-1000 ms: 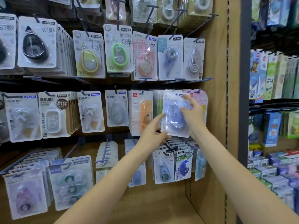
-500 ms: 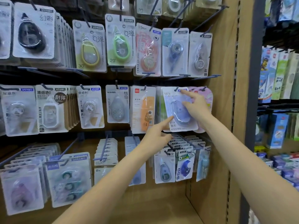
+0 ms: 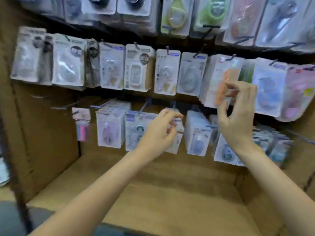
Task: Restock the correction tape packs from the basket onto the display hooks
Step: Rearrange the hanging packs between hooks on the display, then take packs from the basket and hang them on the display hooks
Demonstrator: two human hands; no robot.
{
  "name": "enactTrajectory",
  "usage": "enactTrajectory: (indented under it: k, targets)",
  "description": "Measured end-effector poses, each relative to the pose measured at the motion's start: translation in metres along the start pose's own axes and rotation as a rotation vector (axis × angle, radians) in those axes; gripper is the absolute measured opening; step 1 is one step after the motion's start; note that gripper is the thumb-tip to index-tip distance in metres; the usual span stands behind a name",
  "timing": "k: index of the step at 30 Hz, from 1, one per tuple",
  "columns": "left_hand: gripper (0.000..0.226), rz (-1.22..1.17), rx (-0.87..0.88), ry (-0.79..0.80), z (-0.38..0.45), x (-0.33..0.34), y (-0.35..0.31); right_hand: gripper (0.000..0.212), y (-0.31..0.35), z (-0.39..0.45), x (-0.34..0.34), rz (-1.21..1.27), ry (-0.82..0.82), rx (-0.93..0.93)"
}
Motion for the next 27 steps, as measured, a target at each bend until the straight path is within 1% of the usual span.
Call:
enactTrajectory:
  k: [2, 4, 6, 8, 10, 12, 14, 15, 17, 19, 20, 21, 22, 25, 26, 27]
  targets:
    - [0.031, 0.062, -0.117, -0.074, -0.05, -0.047, 0.043, 0.034, 0.046, -0.023, 0.058, 0.148, 0.151, -0.002]
    - [0.034, 0.14, -0.287, -0.15, -0.112, -0.103, 0.091, 0.037, 0.101, -0.058, 0.123, 0.299, 0.292, -0.002]
    - [0.033, 0.217, -0.496, -0.251, -0.189, -0.165, 0.139, 0.04, 0.168, -0.107, 0.189, 0.442, 0.447, -0.016]
    - [0.032, 0.265, -0.757, -0.378, -0.287, -0.225, 0.185, 0.046, 0.243, -0.173, 0.251, 0.564, 0.634, -0.058]
    - [0.032, 0.33, -1.029, -0.453, -0.399, -0.273, 0.221, 0.053, 0.318, -0.25, 0.304, 0.636, 0.822, -0.148]
    - [0.03, 0.417, -1.258, -0.446, -0.506, -0.303, 0.243, 0.059, 0.381, -0.334, 0.347, 0.64, 0.994, -0.281]
    - [0.031, 0.466, -1.475, -0.436, -0.609, -0.323, 0.257, 0.062, 0.43, -0.421, 0.383, 0.642, 1.187, -0.417]
    - [0.031, 0.513, -1.561, -0.411, -0.655, -0.33, 0.262, 0.061, 0.448, -0.466, 0.397, 0.643, 1.33, -0.45]
    - [0.036, 0.618, -1.697, -0.283, -0.726, -0.332, 0.268, 0.059, 0.472, -0.55, 0.416, 0.65, 1.647, -0.483]
    - [0.042, 0.661, -1.816, -0.154, -0.777, -0.323, 0.273, 0.064, 0.486, -0.624, 0.421, 0.613, 2.005, -0.537]
    - [0.046, 0.652, -1.88, -0.098, -0.797, -0.315, 0.274, 0.068, 0.492, -0.652, 0.421, 0.609, 2.134, -0.556]
    - [0.049, 0.611, -1.933, -0.047, -0.812, -0.306, 0.275, 0.074, 0.502, -0.673, 0.42, 0.63, 2.216, -0.557]
    - [0.053, 0.514, -1.981, 0.0, -0.824, -0.293, 0.275, 0.082, 0.511, -0.691, 0.418, 0.655, 2.28, -0.543]
    - [0.071, 0.089, -2.054, 0.072, -0.846, -0.257, 0.271, 0.105, 0.548, -0.738, 0.395, 0.777, 2.425, -0.575]
    - [0.08, 0.035, -2.08, 0.151, -0.851, -0.25, 0.266, 0.109, 0.561, -0.751, 0.384, 0.828, 2.443, -0.586]
    - [0.087, 0.068, -2.096, 0.291, -0.856, -0.246, 0.262, 0.109, 0.575, -0.761, 0.375, 0.885, 2.445, -0.58]
Point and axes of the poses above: each hand's wrist, its own z-axis towards the middle knuckle, its own x-axis out of the palm, y = z × x, the point moved 9 cm from there along z, towards the middle knuckle, and after that the axes turned 2 degrees about -y, right-handed, at the moved point
